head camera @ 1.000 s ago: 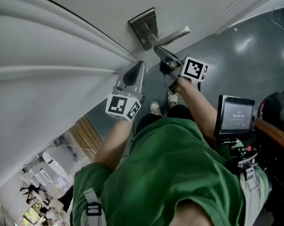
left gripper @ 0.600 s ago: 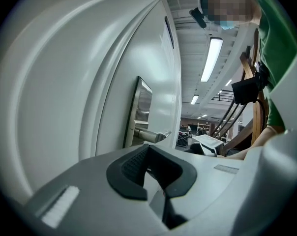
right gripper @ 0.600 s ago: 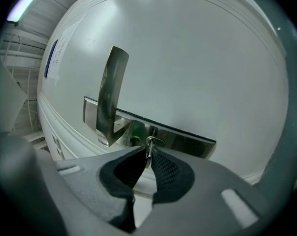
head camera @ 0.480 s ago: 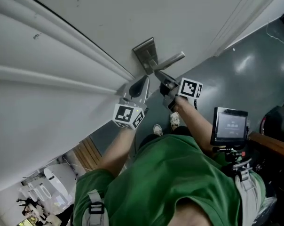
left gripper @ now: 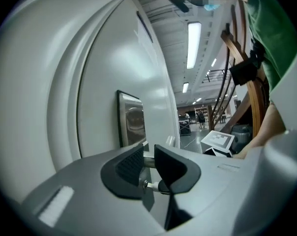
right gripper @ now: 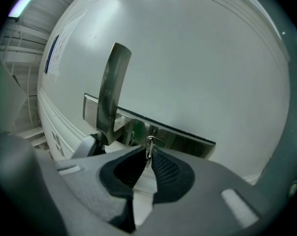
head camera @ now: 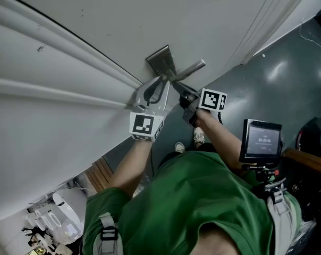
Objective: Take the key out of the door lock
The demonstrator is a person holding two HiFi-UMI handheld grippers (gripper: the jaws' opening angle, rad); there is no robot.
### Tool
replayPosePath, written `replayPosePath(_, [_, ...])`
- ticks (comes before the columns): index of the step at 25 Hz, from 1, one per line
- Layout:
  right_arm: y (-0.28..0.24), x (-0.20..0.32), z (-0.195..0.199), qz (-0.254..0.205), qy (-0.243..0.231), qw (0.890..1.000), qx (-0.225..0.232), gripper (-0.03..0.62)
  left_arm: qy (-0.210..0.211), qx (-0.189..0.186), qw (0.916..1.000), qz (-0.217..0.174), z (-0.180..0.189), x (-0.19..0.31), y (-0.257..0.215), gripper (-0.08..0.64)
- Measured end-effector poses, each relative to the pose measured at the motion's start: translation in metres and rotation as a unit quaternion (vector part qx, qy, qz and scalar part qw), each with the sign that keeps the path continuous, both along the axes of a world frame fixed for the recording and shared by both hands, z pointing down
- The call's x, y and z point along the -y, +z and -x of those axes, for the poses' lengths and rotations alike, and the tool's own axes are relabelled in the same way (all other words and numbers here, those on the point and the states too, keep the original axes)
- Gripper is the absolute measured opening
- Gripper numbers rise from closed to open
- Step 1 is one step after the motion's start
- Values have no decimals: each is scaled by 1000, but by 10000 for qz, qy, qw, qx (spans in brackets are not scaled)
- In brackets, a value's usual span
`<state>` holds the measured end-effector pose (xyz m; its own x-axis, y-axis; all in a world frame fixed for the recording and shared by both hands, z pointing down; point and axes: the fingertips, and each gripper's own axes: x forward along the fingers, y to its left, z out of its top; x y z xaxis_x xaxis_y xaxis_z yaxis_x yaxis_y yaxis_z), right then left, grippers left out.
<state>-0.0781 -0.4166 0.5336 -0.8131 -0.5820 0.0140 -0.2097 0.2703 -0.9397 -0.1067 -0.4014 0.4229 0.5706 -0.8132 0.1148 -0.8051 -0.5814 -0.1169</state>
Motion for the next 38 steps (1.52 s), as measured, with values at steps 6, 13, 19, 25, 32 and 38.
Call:
replayPosePath(6, [-9, 0, 8, -191, -108, 9997, 47, 38, -208, 1628, 9793, -1184, -5, -10, -36, 80])
replayPosePath(13, [-2, -4, 9, -44, -107, 9999, -82, 40, 866, 2360, 9600, -1235, -39, -21, -11, 132])
replayPosePath(19, [-3, -6, 13, -62, -147, 9999, -57, 40, 1242, 3270, 9326, -884, -49, -11, 25, 167])
replayPosePath(25, [-3, -8, 17, -15, -158, 9999, -36, 40, 1271, 3577, 9197, -1004, -46, -6, 24, 121])
replayPosePath(32, [-3, -9, 19, 37, -178, 9998, 20, 38, 1261, 3519, 9227, -944, -43, -5, 23, 121])
replayPosePath(38, [-2, -8, 17, 253, -228, 9994, 107, 34, 1296, 3499, 9231, -931, -45, -3, 23, 121])
